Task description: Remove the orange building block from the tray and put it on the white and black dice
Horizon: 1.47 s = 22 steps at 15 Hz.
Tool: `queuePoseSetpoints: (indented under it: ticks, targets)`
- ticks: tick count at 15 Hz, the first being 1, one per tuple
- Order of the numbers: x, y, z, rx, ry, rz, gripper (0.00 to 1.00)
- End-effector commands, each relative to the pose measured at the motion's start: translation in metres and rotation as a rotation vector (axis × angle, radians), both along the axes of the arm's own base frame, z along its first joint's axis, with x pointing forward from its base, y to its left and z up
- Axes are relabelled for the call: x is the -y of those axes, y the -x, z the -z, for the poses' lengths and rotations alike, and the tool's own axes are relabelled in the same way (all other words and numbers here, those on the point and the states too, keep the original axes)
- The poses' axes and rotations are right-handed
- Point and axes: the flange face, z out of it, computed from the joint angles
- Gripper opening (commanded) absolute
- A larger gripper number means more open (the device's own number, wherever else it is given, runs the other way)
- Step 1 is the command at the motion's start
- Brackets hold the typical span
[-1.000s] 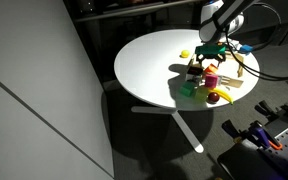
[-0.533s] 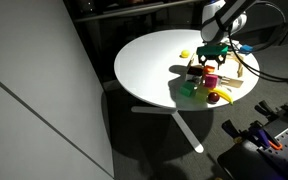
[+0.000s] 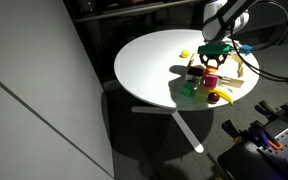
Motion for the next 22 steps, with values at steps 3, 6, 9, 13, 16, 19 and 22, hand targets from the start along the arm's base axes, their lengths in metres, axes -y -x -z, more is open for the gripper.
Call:
queuePoseSetpoints:
  ticks: [3,6,9,13,16,19,22]
  targets:
    - [-0.004,0.008,-0.031,0.023,0.000,-0.036,0.31]
    - [-0.016,0.010,-0.053,0.058,0.017,-0.063,0.31]
    - [-0.032,0.012,-0.075,0.092,0.025,-0.105,0.31]
    - [-0.059,0.012,-0.094,0.135,0.013,-0.172,0.31]
    - [-0.078,0.012,-0.104,0.169,0.000,-0.218,0.31]
    - [-0.095,0.010,-0.105,0.193,-0.009,-0.266,0.31]
    - [-0.104,0.012,-0.101,0.186,-0.025,-0.285,0.31]
